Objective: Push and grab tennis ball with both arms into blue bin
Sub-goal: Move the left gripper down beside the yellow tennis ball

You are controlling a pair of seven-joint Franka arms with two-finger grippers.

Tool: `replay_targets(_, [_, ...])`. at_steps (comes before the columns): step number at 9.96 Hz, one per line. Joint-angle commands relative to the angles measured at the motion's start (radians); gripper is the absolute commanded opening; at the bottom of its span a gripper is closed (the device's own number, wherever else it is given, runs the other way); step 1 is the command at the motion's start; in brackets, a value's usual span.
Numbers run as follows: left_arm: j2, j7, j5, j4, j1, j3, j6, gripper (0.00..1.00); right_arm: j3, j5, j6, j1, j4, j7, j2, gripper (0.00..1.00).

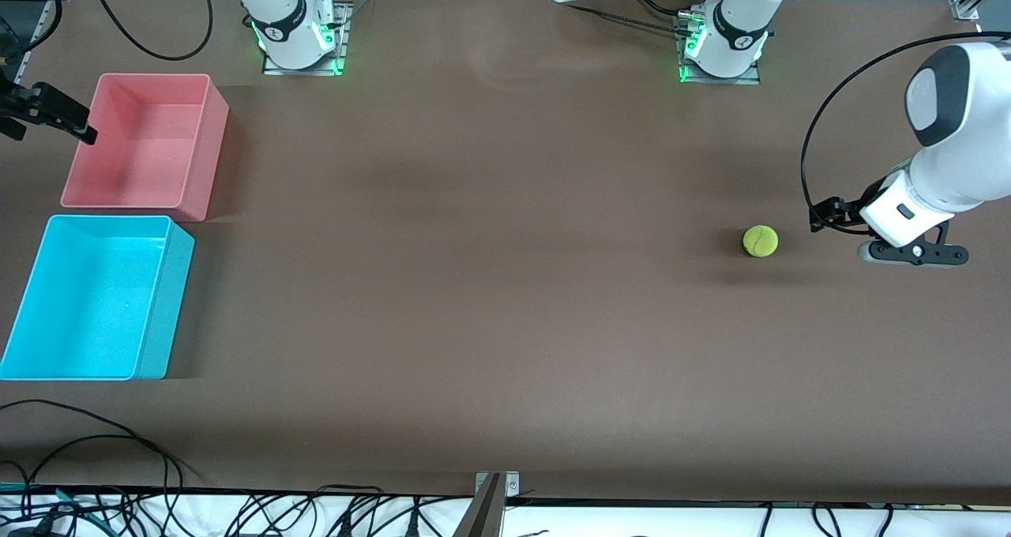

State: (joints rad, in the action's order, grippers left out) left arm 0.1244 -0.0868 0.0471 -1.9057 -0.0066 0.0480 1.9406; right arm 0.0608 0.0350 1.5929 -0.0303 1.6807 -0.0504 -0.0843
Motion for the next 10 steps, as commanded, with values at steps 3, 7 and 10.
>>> replay_targets(3, [-0.015, -0.002, -0.003, -0.173, 0.019, -0.008, 0.226, 1.0, -0.001, -0.009, -0.022, -0.005, -0.022, -0.011, 0.003, 1.0])
replay_targets(7, [0.023, 0.009, -0.003, -0.225, 0.025, -0.008, 0.337, 1.0, -0.001, -0.009, -0.022, -0.005, -0.022, -0.011, 0.003, 1.0])
replay_targets(10, [0.014, 0.009, -0.05, -0.324, 0.042, -0.01, 0.418, 1.0, -0.001, -0.009, -0.022, -0.005, -0.022, -0.011, 0.003, 1.0])
